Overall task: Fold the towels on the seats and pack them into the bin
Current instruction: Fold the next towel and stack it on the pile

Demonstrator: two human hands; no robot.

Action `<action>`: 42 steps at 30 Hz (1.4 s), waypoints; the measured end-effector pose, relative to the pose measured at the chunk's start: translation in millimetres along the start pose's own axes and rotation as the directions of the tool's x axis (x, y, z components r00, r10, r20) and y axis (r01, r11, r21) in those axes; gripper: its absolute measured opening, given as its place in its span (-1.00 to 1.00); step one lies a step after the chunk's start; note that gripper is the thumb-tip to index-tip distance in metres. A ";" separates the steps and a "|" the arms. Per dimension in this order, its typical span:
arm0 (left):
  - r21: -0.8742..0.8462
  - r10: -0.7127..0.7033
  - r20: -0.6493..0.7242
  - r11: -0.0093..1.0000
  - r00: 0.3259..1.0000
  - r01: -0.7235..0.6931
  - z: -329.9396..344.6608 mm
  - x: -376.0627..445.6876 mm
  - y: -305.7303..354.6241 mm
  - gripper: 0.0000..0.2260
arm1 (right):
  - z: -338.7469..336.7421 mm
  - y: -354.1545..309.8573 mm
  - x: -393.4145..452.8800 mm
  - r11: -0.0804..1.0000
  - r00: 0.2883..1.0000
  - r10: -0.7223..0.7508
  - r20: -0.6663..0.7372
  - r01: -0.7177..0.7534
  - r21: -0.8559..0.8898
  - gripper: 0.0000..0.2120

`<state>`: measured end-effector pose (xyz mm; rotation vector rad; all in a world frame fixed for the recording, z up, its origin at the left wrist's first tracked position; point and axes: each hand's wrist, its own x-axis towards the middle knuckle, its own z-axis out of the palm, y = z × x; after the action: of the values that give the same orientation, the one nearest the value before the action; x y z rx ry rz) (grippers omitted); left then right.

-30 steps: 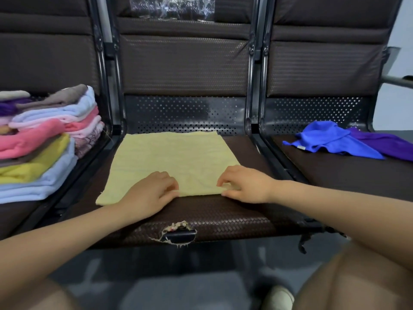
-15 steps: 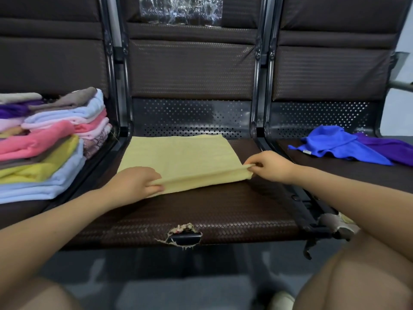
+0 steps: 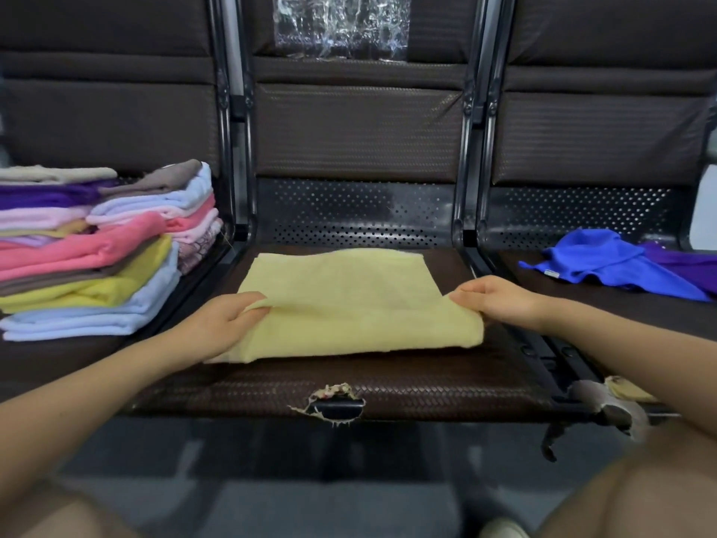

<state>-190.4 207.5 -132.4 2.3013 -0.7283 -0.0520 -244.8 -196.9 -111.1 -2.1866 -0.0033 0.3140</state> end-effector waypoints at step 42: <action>-0.430 -0.776 0.050 0.551 0.629 0.715 -16.5 70.2 -25.2 -0.79 | 83.4 -135.4 81.9 0.755 0.935 0.347 -0.074 -0.232 0.613 -0.74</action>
<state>-115.2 196.3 -124.8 1.9947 0.3876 -0.3922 -169.3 -40.4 -68.6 -1.5631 0.4884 0.2419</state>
